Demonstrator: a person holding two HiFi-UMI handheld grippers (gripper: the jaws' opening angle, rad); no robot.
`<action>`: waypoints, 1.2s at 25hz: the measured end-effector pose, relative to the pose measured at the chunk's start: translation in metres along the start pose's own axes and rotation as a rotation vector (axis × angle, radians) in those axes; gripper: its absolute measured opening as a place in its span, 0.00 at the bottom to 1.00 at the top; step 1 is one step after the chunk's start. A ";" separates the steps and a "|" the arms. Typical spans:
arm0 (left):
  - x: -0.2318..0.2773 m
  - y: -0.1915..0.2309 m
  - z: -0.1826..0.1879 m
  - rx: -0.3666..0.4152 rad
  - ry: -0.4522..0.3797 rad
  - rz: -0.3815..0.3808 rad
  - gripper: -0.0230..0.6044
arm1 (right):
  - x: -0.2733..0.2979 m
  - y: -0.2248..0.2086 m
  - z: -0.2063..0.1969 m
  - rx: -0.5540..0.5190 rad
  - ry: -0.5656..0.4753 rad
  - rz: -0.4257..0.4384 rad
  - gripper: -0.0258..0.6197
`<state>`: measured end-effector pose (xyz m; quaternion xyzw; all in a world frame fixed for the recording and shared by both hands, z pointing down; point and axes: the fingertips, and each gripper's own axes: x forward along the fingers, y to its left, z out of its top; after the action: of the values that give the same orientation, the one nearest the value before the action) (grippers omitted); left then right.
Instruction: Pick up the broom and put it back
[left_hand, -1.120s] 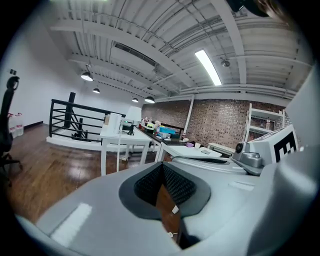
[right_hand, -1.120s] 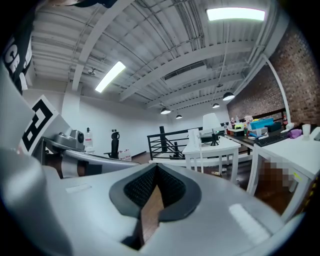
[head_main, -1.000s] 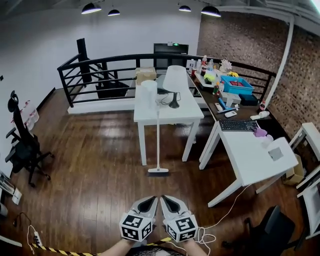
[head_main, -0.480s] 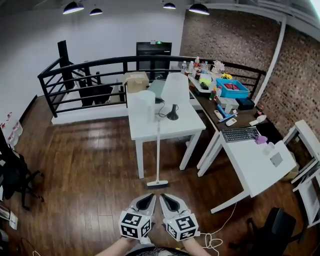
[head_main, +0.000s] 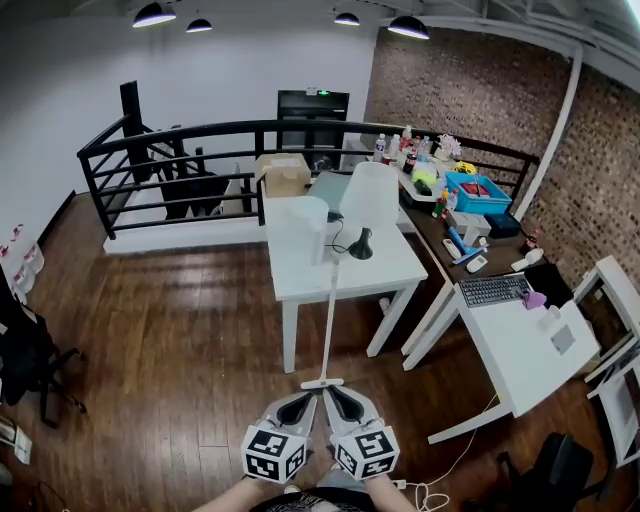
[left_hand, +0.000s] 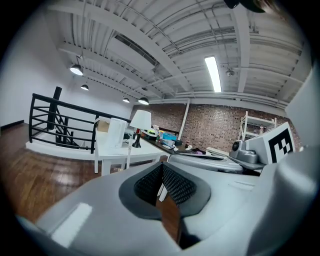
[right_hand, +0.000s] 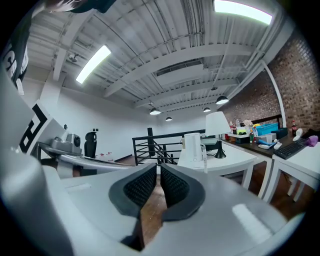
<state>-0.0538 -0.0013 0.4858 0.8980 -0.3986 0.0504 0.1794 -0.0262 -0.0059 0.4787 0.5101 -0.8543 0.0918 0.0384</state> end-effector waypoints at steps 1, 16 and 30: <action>0.005 0.004 0.001 -0.002 0.000 0.002 0.04 | 0.006 -0.003 0.000 0.000 0.001 0.003 0.05; 0.132 0.078 0.051 0.013 -0.015 0.054 0.04 | 0.136 -0.117 0.019 0.005 -0.026 0.019 0.11; 0.252 0.123 0.075 -0.008 -0.014 0.076 0.04 | 0.236 -0.225 0.000 -0.011 0.048 0.022 0.25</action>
<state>0.0221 -0.2803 0.5094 0.8817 -0.4341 0.0495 0.1783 0.0593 -0.3140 0.5430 0.4981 -0.8592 0.0997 0.0606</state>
